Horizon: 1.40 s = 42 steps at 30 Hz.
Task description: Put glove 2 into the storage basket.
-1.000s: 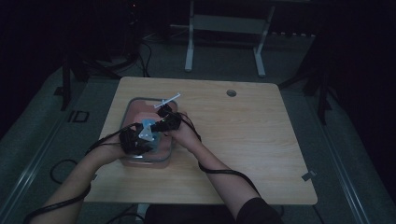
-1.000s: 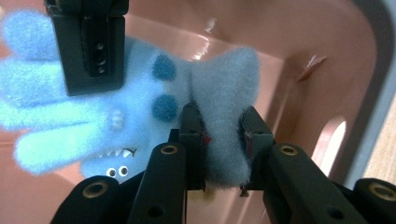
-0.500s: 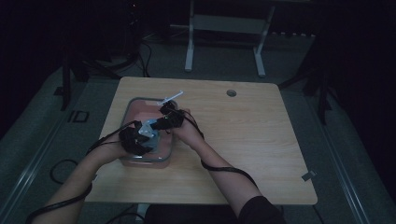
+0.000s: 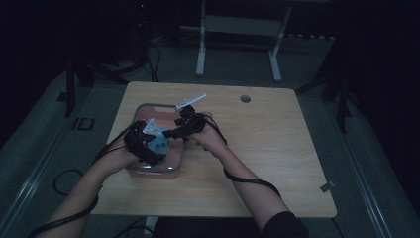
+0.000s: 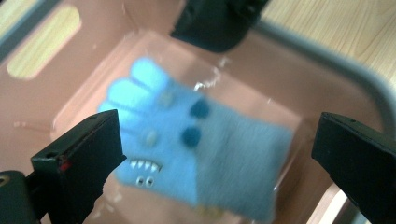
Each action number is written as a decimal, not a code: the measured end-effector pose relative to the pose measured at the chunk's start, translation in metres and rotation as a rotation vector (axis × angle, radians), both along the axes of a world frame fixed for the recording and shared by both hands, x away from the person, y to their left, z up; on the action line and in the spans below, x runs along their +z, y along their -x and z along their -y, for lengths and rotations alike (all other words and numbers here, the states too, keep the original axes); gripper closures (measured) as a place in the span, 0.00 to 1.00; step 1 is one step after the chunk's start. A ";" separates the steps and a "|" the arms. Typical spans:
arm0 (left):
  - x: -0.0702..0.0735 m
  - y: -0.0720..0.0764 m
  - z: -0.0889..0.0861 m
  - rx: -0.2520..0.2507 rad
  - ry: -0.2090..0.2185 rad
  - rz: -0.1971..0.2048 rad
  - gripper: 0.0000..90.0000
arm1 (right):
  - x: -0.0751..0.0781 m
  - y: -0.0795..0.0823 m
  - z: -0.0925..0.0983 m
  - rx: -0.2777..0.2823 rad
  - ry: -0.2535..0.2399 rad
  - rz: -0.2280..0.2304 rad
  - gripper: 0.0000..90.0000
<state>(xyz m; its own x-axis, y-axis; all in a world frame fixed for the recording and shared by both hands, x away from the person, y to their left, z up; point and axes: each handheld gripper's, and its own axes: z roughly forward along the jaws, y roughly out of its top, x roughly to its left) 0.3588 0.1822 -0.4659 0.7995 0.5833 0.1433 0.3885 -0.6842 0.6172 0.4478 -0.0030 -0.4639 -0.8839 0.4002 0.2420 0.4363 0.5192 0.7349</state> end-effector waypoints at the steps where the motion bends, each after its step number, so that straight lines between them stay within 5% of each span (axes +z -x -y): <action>1: 0.002 0.001 0.004 -0.004 0.015 0.008 0.02 | 0.000 0.001 0.006 -0.005 0.005 0.021 0.21; 23: 0.008 0.009 0.071 -0.121 0.097 0.036 0.02 | 0.003 0.014 0.077 -0.044 0.058 0.097 0.20; 42: -0.003 0.024 0.127 -0.259 0.151 0.004 0.02 | -0.013 0.032 0.139 -0.098 0.069 0.088 0.20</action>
